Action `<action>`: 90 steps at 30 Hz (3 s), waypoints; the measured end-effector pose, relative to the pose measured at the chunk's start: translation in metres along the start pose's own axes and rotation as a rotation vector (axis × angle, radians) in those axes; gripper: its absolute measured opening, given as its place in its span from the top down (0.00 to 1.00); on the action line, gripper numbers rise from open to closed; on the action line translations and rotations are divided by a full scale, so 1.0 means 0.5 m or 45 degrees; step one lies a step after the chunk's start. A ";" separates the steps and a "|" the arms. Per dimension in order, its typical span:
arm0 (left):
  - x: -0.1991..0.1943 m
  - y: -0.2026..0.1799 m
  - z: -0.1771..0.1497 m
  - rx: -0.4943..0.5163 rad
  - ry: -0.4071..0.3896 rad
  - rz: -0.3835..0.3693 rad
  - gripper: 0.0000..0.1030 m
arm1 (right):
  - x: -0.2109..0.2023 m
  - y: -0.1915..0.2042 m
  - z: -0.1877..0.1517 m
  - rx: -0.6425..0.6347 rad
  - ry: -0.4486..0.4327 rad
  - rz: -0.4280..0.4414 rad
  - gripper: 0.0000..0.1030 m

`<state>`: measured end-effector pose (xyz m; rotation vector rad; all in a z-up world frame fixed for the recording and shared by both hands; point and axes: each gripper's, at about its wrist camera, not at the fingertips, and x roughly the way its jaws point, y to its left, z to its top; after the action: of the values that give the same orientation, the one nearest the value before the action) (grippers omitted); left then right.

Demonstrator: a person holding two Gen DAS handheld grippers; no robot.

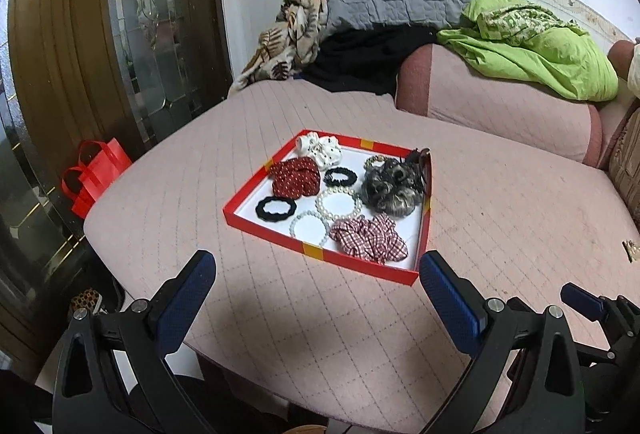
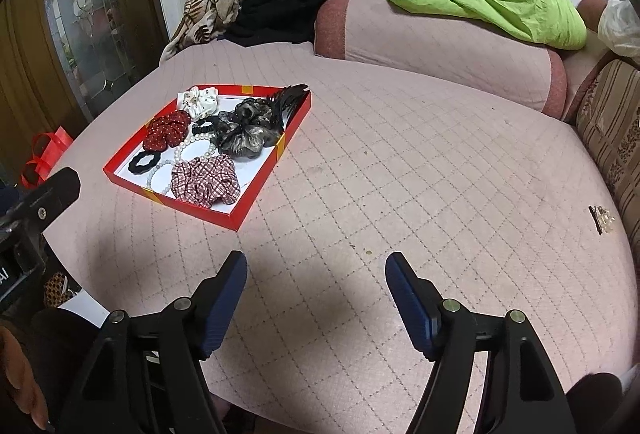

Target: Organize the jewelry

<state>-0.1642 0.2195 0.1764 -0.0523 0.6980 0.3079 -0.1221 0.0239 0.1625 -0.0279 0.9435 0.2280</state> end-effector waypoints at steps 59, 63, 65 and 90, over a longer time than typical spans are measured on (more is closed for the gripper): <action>0.030 -0.016 -0.034 0.070 0.130 -0.162 0.02 | 0.009 0.008 -0.011 0.020 0.027 -0.041 0.21; 0.031 -0.015 -0.036 0.060 0.141 -0.174 0.02 | 0.006 0.012 -0.012 0.015 0.021 -0.045 0.20; 0.031 -0.014 -0.035 0.057 0.142 -0.178 0.02 | 0.005 0.014 -0.012 0.014 0.020 -0.046 0.20; 0.021 -0.013 -0.035 0.057 0.136 -0.203 0.02 | -0.004 0.018 -0.017 0.017 0.015 -0.047 0.17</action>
<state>-0.1656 0.2132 0.1561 -0.0816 0.8013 0.1374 -0.1318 0.0312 0.1596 -0.0342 0.9557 0.1873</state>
